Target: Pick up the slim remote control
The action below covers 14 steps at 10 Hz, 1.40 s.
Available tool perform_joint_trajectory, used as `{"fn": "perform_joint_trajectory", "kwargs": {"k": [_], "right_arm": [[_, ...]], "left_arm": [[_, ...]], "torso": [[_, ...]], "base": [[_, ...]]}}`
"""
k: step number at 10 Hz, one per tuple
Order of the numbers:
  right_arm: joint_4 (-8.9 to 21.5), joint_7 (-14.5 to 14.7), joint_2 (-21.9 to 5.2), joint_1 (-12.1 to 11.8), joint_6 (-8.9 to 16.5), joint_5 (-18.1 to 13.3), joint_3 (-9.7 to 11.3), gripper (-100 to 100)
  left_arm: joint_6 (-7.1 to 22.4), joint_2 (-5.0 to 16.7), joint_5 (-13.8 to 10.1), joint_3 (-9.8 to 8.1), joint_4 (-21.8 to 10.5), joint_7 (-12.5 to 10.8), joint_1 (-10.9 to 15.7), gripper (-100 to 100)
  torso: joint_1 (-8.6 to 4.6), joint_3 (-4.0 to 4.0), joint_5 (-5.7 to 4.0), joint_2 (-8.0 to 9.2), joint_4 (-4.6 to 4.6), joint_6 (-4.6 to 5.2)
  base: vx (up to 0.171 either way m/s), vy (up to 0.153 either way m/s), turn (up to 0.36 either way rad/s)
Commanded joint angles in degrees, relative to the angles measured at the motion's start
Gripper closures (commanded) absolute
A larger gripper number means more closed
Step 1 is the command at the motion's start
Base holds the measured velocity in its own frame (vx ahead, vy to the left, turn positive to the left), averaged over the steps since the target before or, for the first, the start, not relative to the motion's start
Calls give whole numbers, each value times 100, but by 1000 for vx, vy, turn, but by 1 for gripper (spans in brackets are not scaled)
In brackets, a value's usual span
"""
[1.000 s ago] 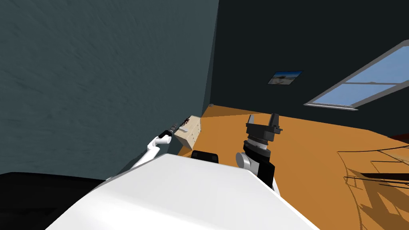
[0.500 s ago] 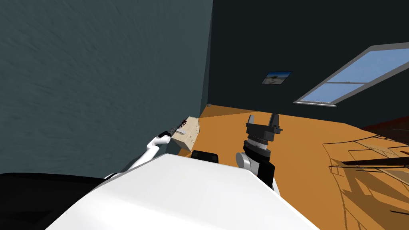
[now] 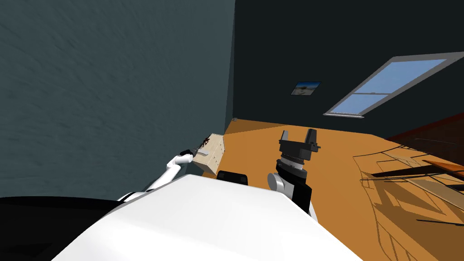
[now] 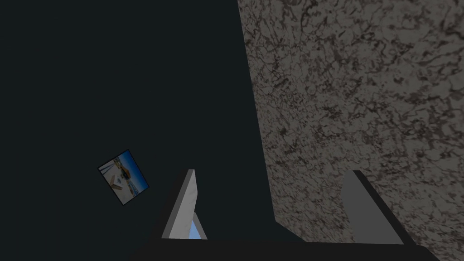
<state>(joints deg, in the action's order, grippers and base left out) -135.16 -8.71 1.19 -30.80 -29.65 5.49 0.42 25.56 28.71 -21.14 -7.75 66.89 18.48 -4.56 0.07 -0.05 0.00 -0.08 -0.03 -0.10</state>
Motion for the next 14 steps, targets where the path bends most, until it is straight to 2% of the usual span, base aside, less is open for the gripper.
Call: {"fn": "perform_joint_trajectory", "kwargs": {"k": [1, 2, 3, 4, 5, 6, 7, 8, 9, 10, 11, 12, 14], "right_arm": [[0, 0, 0, 0, 0, 0, 0, 0], [0, 0, 0, 1, 0, 0, 0, 0], [0, 0, 0, 0, 0, 0, 0, 0], [0, 0, 0, 0, 0, 0, 0, 0], [0, 0, 0, 0, 0, 0, 0, 0], [0, 0, 0, 0, 0, 0, 0, 0], [0, 0, 0, 0, 0, 0, 0, 0], [0, 0, 0, 0, 0, 0, 0, 0], [0, 0, 0, 0, 0, 0, 0, 0], [0, 0, 0, 0, 0, 0, 0, 0], [0, 0, 0, 0, 0, 0, 0, 0], [0, 0, 0, 0, 0, 0, 0, 0], [0, 0, 0, 0, 0, 0, 0, 0]], "left_arm": [[286, 25, -78, -16, -252, 41, 100, -100], [376, 25, -78, -16, -252, 41, 100, -100], [555, 51, -173, -14, -514, 93, 204, -100], [655, 51, -173, -14, -539, 93, 204, -100], [836, 74, -265, -10, -817, 142, 303, -100], [924, 74, -265, -10, -817, 142, 303, -100], [1091, 95, -352, -6, -1083, 188, 398, -100], [1179, 95, -352, -6, -1083, 188, 398, -100], [1381, 115, -433, -2, -1327, 231, 489, -100], [1420, 115, -433, -2, -1336, 231, 489, -100], [1644, 135, -509, 2, -1509, 271, 573, -100], [1644, 135, -509, 2, -1573, 271, 573, -100], [1991, 180, -640, 9, -1968, 339, 721, -100]], "torso": [[0, 0, 0, 0, 0, 0], [0, -2, 0, -5, 0, 5], [3, -1, 0, -2, 0, 1], [7, -4, 2, -9, -1, 4], [6, -5, 1, -10, -2, 1], [9, -8, 2, -16, -2, 4], [8, -6, 2, -10, -2, 0], [8, -5, 2, -9, -1, 3], [4, -3, 1, -5, -1, 0], [4, -4, 1, -7, -1, 3], [3, -3, 0, -6, -1, -1], [4, -5, 1, -9, -1, 2], [4, -3, 1, -6, -1, 0]], "base": [[51, 17, -158], [46, 30, -111], [64, 41, -148], [67, 35, -105], [85, 41, -194], [57, 44, -87], [57, 42, -143], [48, 36, -70], [57, 34, -149], [52, 33, -67], [61, 36, -112], [49, 36, -72], [59, 38, -140]]}}
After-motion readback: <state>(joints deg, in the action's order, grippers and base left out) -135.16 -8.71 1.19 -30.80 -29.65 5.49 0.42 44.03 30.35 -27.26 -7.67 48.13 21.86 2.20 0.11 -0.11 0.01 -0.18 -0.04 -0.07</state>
